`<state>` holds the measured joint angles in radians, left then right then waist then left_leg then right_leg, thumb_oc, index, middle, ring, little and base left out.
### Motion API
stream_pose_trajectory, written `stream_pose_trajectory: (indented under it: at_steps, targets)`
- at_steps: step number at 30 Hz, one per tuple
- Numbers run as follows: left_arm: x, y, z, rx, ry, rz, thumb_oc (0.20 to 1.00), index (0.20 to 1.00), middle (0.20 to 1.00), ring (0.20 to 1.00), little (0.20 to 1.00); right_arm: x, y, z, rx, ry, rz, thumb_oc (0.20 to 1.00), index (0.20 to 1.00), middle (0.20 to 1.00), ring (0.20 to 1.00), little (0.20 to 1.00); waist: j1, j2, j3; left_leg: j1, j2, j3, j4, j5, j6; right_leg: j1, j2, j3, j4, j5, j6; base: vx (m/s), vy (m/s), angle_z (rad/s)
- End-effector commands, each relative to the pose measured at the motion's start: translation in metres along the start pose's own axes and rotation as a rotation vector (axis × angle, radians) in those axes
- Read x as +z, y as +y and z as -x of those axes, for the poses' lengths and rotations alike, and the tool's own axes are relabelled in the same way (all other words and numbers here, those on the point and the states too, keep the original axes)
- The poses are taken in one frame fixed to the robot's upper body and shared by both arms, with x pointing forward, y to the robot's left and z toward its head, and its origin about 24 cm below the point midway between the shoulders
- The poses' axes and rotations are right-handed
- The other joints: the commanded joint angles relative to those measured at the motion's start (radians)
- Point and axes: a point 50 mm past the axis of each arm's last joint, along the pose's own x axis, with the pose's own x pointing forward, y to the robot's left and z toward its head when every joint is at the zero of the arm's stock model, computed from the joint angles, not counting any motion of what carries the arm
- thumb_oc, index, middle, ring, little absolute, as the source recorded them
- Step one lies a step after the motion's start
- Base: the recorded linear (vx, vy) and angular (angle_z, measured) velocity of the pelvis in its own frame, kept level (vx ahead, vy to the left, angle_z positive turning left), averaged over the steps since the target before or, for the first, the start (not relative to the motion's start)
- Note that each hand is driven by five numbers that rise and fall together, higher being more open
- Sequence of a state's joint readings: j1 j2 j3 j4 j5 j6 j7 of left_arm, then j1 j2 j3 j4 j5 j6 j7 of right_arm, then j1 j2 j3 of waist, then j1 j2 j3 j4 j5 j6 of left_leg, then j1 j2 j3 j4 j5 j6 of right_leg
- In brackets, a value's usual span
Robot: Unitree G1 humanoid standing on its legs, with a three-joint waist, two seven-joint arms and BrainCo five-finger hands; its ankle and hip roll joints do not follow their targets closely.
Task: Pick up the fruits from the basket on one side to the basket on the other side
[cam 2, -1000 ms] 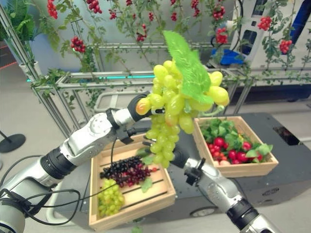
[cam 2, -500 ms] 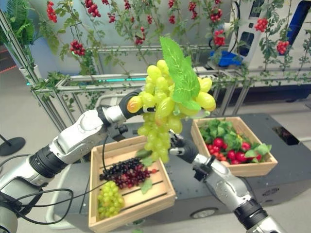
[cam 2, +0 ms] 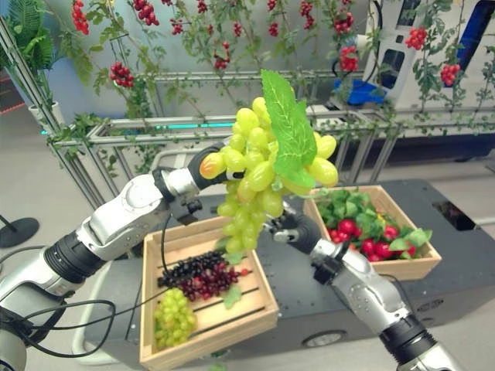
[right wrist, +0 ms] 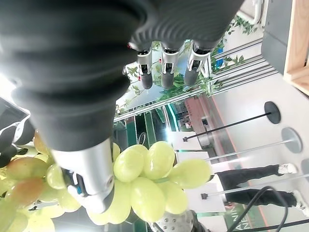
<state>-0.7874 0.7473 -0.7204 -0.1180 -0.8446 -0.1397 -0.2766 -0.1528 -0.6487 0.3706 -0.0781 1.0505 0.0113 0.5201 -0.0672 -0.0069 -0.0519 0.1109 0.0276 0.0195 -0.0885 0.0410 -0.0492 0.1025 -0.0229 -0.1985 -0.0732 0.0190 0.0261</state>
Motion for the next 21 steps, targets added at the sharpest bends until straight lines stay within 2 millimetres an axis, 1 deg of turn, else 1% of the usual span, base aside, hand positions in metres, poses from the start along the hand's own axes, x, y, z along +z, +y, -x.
stream_pose_trajectory:
  at_steps: [1, 6, 13, 17, 21]
  targets:
    - [0.019, 0.028, 0.003, 0.104, -0.073, -0.044, 0.200, 0.200, 0.200, 0.200, 0.200, 0.034, 0.004, 0.001, 0.030, -0.160, 0.056, 1.000, 1.000, 1.000, 1.000, 1.000, -0.002, -0.033, -0.039, 0.011, -0.068, 0.007, 0.001, -0.063, 0.036, -0.023, -0.018, -0.006, 0.064, -0.026, 0.100, 0.00, 0.000, 0.00]
    - [0.018, 0.026, 0.003, 0.106, -0.078, -0.032, 0.200, 0.200, 0.200, 0.200, 0.200, 0.035, 0.008, -0.003, 0.060, -0.159, 0.057, 1.000, 1.000, 1.000, 1.000, 1.000, -0.001, -0.033, -0.039, 0.013, -0.068, 0.007, 0.001, -0.064, 0.037, -0.020, -0.018, -0.006, 0.066, -0.028, 0.099, 0.00, 0.000, 0.00]
    - [0.009, 0.018, -0.004, 0.086, -0.083, 0.013, 0.200, 0.200, 0.200, 0.200, 0.200, 0.040, 0.026, -0.023, 0.190, -0.145, 0.083, 1.000, 1.000, 1.000, 1.000, 1.000, 0.003, -0.032, -0.039, 0.014, -0.068, 0.005, 0.001, -0.064, 0.038, -0.022, -0.017, -0.002, 0.064, -0.028, 0.097, 0.00, 0.000, 0.00]
    - [0.005, 0.011, -0.010, 0.081, -0.104, 0.048, 0.200, 0.200, 0.200, 0.200, 0.200, 0.037, 0.035, -0.036, 0.238, -0.148, 0.068, 1.000, 1.000, 1.000, 1.000, 1.000, 0.007, -0.034, -0.040, 0.014, -0.069, 0.006, 0.002, -0.064, 0.039, -0.021, -0.017, -0.003, 0.065, -0.030, 0.095, 0.00, 0.000, 0.00]
    - [0.002, 0.007, -0.014, 0.079, -0.111, 0.070, 0.200, 0.200, 0.200, 0.200, 0.200, 0.034, 0.039, -0.042, 0.259, -0.148, 0.061, 1.000, 1.000, 1.000, 1.000, 1.000, 0.008, -0.033, -0.040, 0.014, -0.068, 0.005, 0.002, -0.064, 0.040, -0.021, -0.018, -0.001, 0.065, -0.030, 0.093, 0.00, 0.000, 0.00]
